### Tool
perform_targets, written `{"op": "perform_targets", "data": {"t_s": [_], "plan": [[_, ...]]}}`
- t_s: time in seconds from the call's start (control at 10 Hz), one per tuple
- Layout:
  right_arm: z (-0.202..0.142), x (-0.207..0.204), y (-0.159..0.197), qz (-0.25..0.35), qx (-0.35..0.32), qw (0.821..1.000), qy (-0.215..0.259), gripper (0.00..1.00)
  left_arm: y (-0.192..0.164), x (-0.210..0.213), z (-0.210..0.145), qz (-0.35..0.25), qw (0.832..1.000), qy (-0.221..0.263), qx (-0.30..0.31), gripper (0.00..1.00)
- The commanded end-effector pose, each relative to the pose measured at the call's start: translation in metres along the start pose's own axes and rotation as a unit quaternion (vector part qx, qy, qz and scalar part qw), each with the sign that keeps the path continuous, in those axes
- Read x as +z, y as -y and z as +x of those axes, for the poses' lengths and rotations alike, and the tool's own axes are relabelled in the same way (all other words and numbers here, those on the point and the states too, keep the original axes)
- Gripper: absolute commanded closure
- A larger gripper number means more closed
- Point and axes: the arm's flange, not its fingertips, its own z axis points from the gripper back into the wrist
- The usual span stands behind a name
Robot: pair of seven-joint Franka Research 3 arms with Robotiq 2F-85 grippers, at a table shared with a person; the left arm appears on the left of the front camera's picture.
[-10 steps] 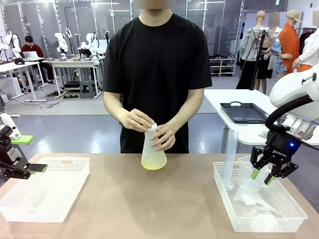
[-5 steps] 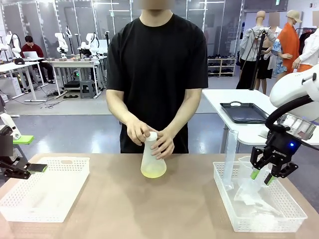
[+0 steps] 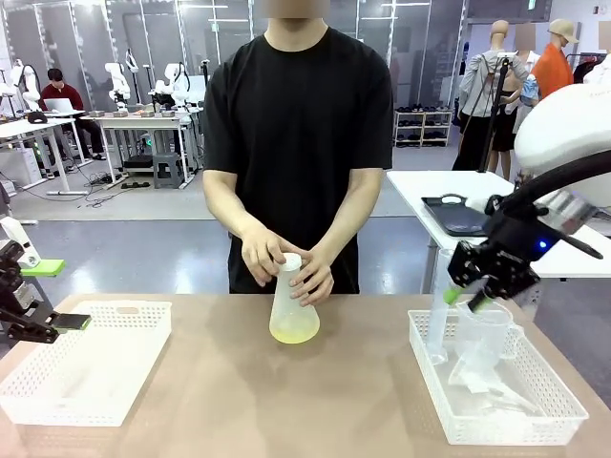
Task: Prepare the solutions needed for the experiment.
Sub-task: When the human places the Big flask in the center of the table, pick up the Big flask and place it in the left Organizing basket.
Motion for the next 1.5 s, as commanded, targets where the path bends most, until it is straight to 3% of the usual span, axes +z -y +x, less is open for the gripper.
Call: {"op": "perform_targets", "data": {"t_s": [0.0, 0.3, 0.4, 0.5, 0.6, 0.7, 0.8, 0.9, 1.0, 1.4], "plan": [[-0.024, 0.0, -0.017, 0.091, 0.057, 0.993, 0.058, 0.52, 0.002, 0.0, 0.0, -0.003, 1.0, 0.0, -0.003, 0.0], [-0.038, 0.017, -0.018, 0.199, 0.014, 0.976, 0.09, 0.48, 0.002, 0.0, 0.0, -0.003, 1.0, 0.0, -0.003, 0.0], [-0.041, 0.023, -0.011, 0.262, 0.002, 0.962, 0.072, 0.32, 0.002, 0.0, 0.0, -0.003, 1.0, 0.0, -0.003, 0.0], [-0.046, 0.03, -0.002, 0.309, -0.004, 0.949, 0.065, 0.28, 0.002, 0.0, 0.0, -0.003, 1.0, 0.0, -0.003, 0.0], [-0.052, 0.037, 0.002, 0.338, 0.002, 0.939, 0.057, 0.13, 0.002, 0.0, 0.0, -0.003, 1.0, 0.0, -0.003, 0.0], [-0.057, 0.044, 0.006, 0.358, 0.002, 0.932, 0.051, 0.28, 0.002, 0.0, 0.0, -0.003, 1.0, 0.0, -0.003, 0.0], [-0.059, 0.048, 0.01, 0.378, -0.006, 0.925, 0.045, 0.0, 0.002, 0.0, 0.0, -0.003, 1.0, 0.0, -0.003, 0.0], [-0.059, 0.049, 0.011, 0.403, -0.001, 0.915, 0.033, 0.08, 0.002, 0.0, 0.0, -0.003, 1.0, 0.0, -0.003, 0.0], [-0.06, 0.05, 0.012, 0.413, 0.0, 0.91, 0.027, 0.0, 0.002, 0.0, 0.0, -0.003, 1.0, 0.0, -0.003, 0.0], [-0.065, 0.059, 0.015, 0.427, -0.019, 0.903, 0.027, 0.0, 0.002, 0.0, 0.0, -0.003, 1.0, 0.0, -0.003, 0.0]]}}
